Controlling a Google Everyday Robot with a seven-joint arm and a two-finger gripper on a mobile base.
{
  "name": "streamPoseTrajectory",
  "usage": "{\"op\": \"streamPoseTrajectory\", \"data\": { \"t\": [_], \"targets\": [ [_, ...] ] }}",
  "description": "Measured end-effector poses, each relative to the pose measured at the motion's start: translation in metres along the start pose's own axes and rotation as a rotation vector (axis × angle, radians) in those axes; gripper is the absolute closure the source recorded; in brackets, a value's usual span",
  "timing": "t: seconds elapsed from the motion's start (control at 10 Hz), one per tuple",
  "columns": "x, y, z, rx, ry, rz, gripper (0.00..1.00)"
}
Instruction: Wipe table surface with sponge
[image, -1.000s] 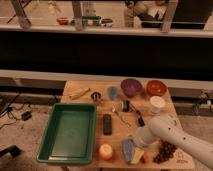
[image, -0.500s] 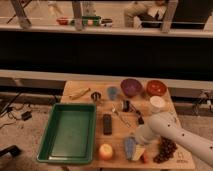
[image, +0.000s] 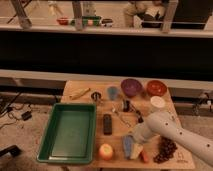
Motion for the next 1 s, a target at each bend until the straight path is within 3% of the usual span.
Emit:
{"op": "streamPoseTrajectory", "data": {
  "t": [0.4,0.5,0.9,1.0],
  "targets": [
    [0.0011,-0.0008,0.0002,0.004,0.000,0.001,0.71],
    [0.0011,-0.0008,0.0003,0.003,-0.001,0.001,0.66],
    [0.0015,-0.0007,0.0001,0.004,0.000,0.002,0.26],
    [0.0016,-0.0006,0.0001,0.004,0.000,0.002,0.21]
  ]
}}
